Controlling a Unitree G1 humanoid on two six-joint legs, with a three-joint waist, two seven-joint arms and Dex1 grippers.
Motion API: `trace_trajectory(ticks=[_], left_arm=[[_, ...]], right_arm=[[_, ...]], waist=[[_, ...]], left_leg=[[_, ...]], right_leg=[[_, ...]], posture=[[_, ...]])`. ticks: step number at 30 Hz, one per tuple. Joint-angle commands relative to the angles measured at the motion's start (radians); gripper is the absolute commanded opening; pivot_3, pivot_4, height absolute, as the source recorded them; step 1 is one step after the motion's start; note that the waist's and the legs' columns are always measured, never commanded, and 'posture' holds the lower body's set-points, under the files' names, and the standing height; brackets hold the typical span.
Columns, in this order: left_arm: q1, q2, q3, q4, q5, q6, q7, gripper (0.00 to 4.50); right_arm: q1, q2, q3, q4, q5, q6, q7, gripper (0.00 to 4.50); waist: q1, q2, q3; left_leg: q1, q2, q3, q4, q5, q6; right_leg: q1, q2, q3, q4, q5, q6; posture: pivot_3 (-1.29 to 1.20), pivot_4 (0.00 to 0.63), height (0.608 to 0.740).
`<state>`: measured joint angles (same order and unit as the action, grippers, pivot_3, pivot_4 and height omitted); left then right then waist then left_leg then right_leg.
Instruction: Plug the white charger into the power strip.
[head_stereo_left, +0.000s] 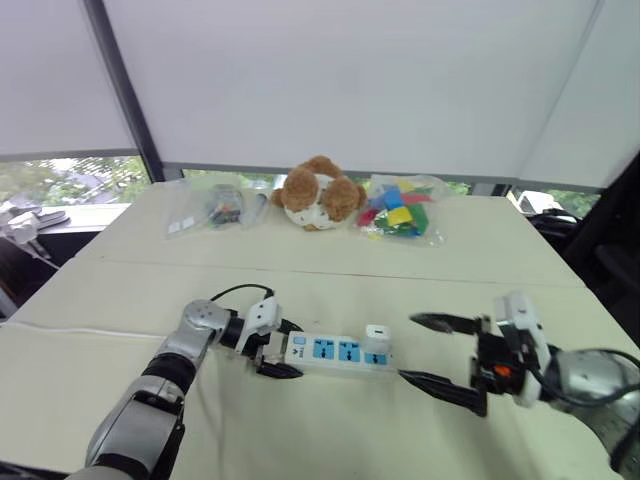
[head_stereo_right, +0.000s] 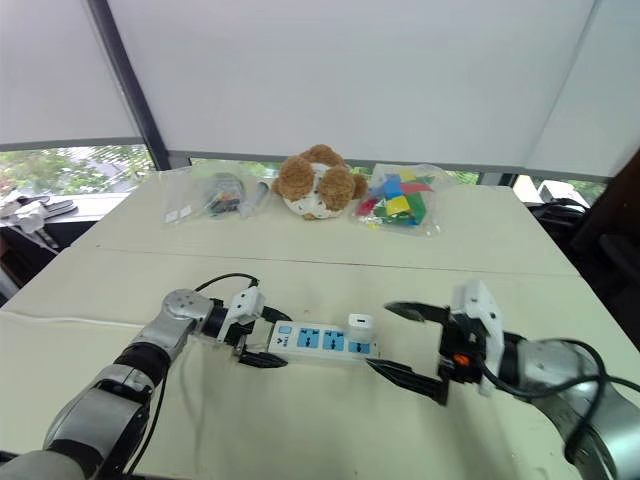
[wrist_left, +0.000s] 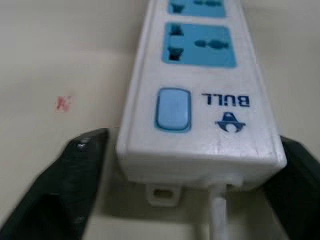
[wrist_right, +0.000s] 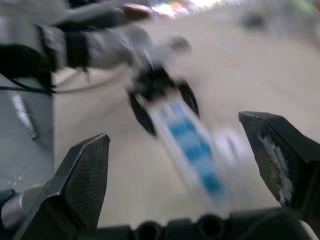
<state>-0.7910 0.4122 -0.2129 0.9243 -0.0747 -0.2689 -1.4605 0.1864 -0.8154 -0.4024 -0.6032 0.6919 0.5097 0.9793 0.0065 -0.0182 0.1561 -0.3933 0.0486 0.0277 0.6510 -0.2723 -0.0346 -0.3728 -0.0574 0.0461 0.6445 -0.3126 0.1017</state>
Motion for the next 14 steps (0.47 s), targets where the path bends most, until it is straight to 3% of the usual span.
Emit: trace_trajectory(ticks=[1,4,9,12,14], left_arm=[[0.017,0.015,0.035,-0.053,-0.016,0.025,0.032,4.46],[0.054,0.058,0.078,-0.188,-0.046,0.087,0.073,4.46],[0.206,0.182,0.161,-0.591,-0.194,0.463,0.085,4.46],[0.426,0.314,0.299,-0.883,-0.307,0.711,0.157,4.46],[0.522,0.337,0.367,-0.985,-0.35,0.793,0.228,4.46]], right_arm=[[0.113,-0.027,-0.165,-0.02,0.013,0.0,0.047,4.5],[0.209,-0.043,-0.232,0.004,0.004,0.005,0.09,4.5],[0.257,-0.044,-0.277,0.083,0.048,0.059,0.118,4.5],[0.248,-0.03,-0.265,0.188,0.036,0.067,0.116,4.5],[0.239,-0.024,-0.256,0.23,0.029,0.065,0.111,4.5]], waist=[[-0.001,-0.001,0.0],[-0.007,-0.002,0.002],[-0.025,-0.005,0.009],[-0.031,-0.003,0.01],[-0.03,-0.003,0.011]], left_leg=[[0.0,0.0,0.0,0.0,0.0,0.0],[-0.001,0.0,0.0,-0.002,0.0,0.0],[-0.001,0.005,-0.002,-0.003,0.0,0.0],[0.001,0.009,-0.001,-0.005,0.0,0.0],[0.002,0.013,0.0,-0.006,0.0,0.0]], right_leg=[[0.0,0.0,0.0,0.0,0.0,0.0],[-0.001,0.002,0.0,0.0,0.0,0.001],[-0.002,0.006,0.001,0.001,0.001,0.003],[-0.002,0.006,0.001,0.001,0.001,0.003],[-0.002,0.008,0.001,0.0,0.001,0.002]], posture=[[0.0,0.15,0.739],[0.0,0.15,0.739],[0.0,0.15,0.739],[0.0,0.15,0.739],[0.0,0.15,0.739]])
